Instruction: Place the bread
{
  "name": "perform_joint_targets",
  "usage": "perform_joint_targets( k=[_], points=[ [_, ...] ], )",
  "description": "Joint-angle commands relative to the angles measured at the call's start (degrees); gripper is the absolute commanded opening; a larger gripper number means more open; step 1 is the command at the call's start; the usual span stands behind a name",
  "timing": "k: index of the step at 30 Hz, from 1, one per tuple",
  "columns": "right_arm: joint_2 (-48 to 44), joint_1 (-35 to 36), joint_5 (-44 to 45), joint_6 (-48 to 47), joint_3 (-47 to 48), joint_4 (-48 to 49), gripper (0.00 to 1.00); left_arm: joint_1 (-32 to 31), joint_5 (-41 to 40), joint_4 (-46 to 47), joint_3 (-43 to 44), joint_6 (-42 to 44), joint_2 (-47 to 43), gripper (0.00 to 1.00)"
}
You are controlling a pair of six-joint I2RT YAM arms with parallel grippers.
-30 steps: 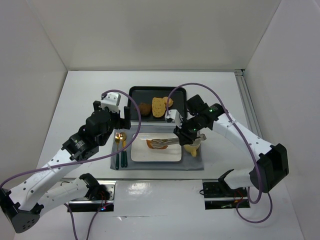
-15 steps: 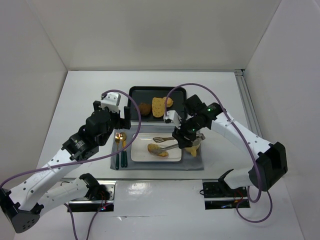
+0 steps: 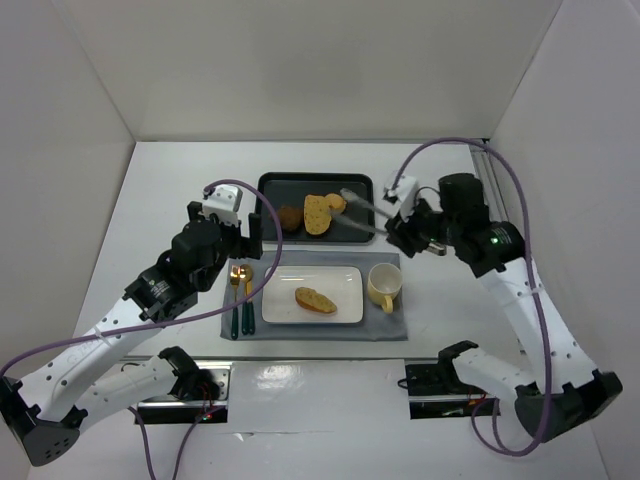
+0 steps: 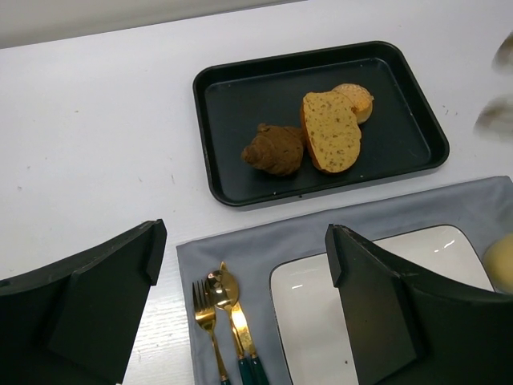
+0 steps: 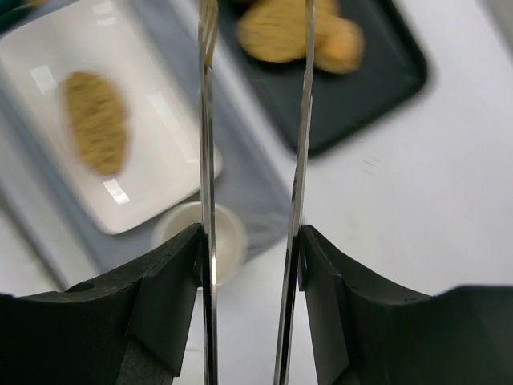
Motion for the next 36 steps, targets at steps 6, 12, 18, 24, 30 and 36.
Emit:
perform_joint_targets(
  k=[6,12,18,24,30,36],
  points=[
    [-6.2,-29.1,0.7,10.4,-16.8,25.4,0.58,-0.2,2.9,2.6,-0.2,0.0,0.3,1.00],
    [3.5,-41.3,-1.3,12.9,-25.7,36.7,0.58,-0.2,5.1,2.6,0.4,0.0,1.4,1.00],
    [15.9,-42.5,-1.3,12.9,-24.4,39.9,0.58,-0.2,6.4,2.6,0.4,0.0,2.4,1.00],
    [25.0,-42.5,0.2,13.5,-22.7,40.4,0.59,-0.2,7.5,2.6,0.4,0.6,3.0,1.00],
    [32.5,-42.0,3.0,11.6,-20.8,37.4,0.63,-0.2,9.5,2.0,0.9,0.6,4.3,1.00],
    [32.5,-43.1,1.6,9.7,-20.8,35.5,0.72,-0.2,11.3,1.5,1.4,0.6,6.6,1.00]
  ],
)
